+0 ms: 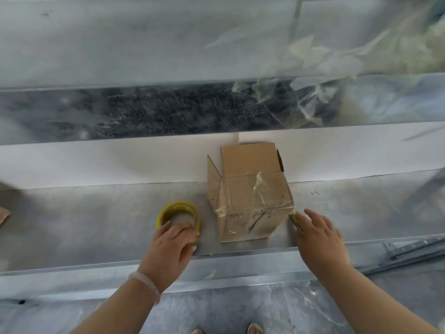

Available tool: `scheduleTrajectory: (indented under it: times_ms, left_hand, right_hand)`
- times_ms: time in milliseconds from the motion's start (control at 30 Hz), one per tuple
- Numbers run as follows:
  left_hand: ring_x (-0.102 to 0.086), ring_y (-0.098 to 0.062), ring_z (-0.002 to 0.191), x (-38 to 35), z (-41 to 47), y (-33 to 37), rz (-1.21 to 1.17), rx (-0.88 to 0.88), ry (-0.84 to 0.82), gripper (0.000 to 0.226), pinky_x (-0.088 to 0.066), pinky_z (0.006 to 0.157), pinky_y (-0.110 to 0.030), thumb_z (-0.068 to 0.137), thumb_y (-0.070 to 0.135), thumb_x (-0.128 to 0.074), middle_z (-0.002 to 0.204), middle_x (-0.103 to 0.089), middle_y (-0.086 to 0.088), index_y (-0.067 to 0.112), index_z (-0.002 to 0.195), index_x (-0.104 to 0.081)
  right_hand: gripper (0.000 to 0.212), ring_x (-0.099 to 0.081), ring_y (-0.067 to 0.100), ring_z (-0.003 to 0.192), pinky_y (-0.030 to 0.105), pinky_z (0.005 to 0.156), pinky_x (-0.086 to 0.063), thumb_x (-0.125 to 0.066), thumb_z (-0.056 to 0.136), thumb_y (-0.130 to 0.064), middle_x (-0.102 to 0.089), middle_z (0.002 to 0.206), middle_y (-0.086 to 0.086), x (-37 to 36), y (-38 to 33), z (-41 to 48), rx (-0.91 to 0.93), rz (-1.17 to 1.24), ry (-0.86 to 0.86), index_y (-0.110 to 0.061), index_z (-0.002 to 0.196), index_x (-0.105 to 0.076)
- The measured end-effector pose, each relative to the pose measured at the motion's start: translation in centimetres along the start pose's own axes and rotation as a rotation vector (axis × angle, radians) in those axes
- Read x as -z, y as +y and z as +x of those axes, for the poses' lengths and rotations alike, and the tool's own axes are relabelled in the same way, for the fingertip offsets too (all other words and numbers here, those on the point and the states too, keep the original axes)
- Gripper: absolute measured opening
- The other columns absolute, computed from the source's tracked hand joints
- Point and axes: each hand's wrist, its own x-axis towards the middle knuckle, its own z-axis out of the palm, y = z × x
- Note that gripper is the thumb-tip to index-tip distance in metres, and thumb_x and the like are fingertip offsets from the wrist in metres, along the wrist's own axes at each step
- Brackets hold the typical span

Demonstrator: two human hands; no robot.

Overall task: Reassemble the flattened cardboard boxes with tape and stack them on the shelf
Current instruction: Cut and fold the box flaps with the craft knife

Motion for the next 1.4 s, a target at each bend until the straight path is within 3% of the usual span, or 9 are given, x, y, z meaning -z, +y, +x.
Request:
scheduleTrajectory:
  times_ms: [100,267,467,633,800,1033,1200,1333,1400]
  left_hand:
    - [-0.06,-0.014,0.106,2.1,1.2,3.5,-0.124,0.17,0.084,0.045,-0.046,0.093,-0.032,0.089,0.042,-0.043,0.117,-0.064,0.009,0.02,0.125,-0.058]
    - [-0.033,0.008,0.133,4.3,7.0,13.6,-1.066,0.527,0.257,0.059,-0.029,0.11,-0.019,0.093,0.056,-0.039,0.145,-0.034,0.026,0.038,0.145,-0.018]
    - [-0.058,0.004,0.11,3.2,9.1,15.1,-1.043,0.623,0.33,0.06,-0.048,0.088,-0.014,0.095,0.024,-0.056,0.125,-0.06,0.013,0.026,0.149,-0.03]
    - [-0.052,0.005,0.119,2.7,8.6,15.2,-1.139,0.632,0.354,0.046,-0.045,0.096,-0.016,0.102,0.017,-0.041,0.135,-0.053,0.015,0.027,0.146,-0.034]
    - [-0.035,-0.001,0.136,2.3,7.5,14.3,-1.065,0.526,0.292,0.055,-0.034,0.109,-0.02,0.097,0.044,-0.029,0.152,-0.033,0.012,0.032,0.15,-0.018]
    - [-0.023,-0.002,0.142,2.3,7.0,13.8,-0.955,0.429,0.203,0.062,-0.025,0.117,-0.03,0.093,0.062,-0.03,0.158,-0.016,0.016,0.047,0.146,-0.002]
    - [-0.025,-0.014,0.143,2.5,5.9,11.4,-0.591,0.314,0.044,0.08,-0.03,0.114,-0.048,0.087,0.071,-0.04,0.159,-0.019,0.005,0.051,0.146,0.011]
    - [-0.006,-0.013,0.148,4.7,6.0,12.3,-0.184,0.165,0.148,0.095,-0.022,0.116,-0.038,0.081,0.07,-0.048,0.162,0.001,0.002,0.041,0.149,0.012]
    - [-0.012,-0.021,0.147,5.7,6.9,13.0,0.026,0.029,0.221,0.093,-0.024,0.112,-0.039,0.081,0.071,-0.048,0.161,-0.005,-0.004,0.036,0.152,0.0]
  right_hand:
    - [0.047,-0.032,0.014,0.14,0.035,0.116,-0.027,-0.035,0.103,-0.034,-0.036,0.153,-0.006,2.5,-1.7,-0.8,-0.078,0.601,0.151,-0.032,0.15,-0.031]
    - [0.057,-0.041,-0.018,0.123,0.002,0.097,-0.035,-0.037,0.093,-0.045,-0.042,0.142,-0.024,7.1,-8.0,-3.2,0.005,1.481,0.103,-0.033,0.149,-0.033]
    - [0.061,-0.062,-0.005,0.105,0.017,0.089,-0.052,-0.066,0.086,-0.044,-0.065,0.118,-0.018,7.2,-9.9,-1.7,-0.049,1.39,0.082,-0.034,0.142,-0.045]
    - [0.04,-0.054,-0.022,0.101,-0.002,0.075,-0.044,-0.043,0.103,-0.029,-0.059,0.125,-0.02,6.5,-9.8,-1.7,-0.073,1.484,0.087,-0.032,0.142,-0.047]
    - [0.042,-0.046,-0.033,0.096,-0.007,0.076,-0.037,-0.029,0.106,-0.028,-0.048,0.135,-0.023,6.3,-9.0,-1.7,-0.017,1.593,0.005,-0.038,0.145,-0.039]
    - [0.057,-0.019,-0.035,0.121,-0.006,0.098,-0.022,-0.022,0.095,-0.048,-0.011,0.152,-0.031,4.7,-6.9,-0.7,0.25,1.393,-0.129,-0.047,0.149,-0.002]
    - [0.082,0.007,-0.006,0.146,0.034,0.124,-0.006,-0.001,0.085,-0.079,0.006,0.161,-0.023,0.8,-2.7,0.3,0.392,0.713,-0.017,-0.037,0.155,0.004]
    - [0.092,0.026,0.002,0.142,0.027,0.116,0.014,0.034,0.067,-0.073,0.03,0.153,-0.016,-1.6,1.1,0.1,0.385,0.187,-0.099,-0.033,0.148,0.017]
    - [0.098,0.014,0.007,0.145,0.03,0.117,0.013,0.037,0.067,-0.068,0.022,0.153,-0.011,-2.1,2.6,0.3,0.397,0.039,-0.125,-0.021,0.148,0.008]
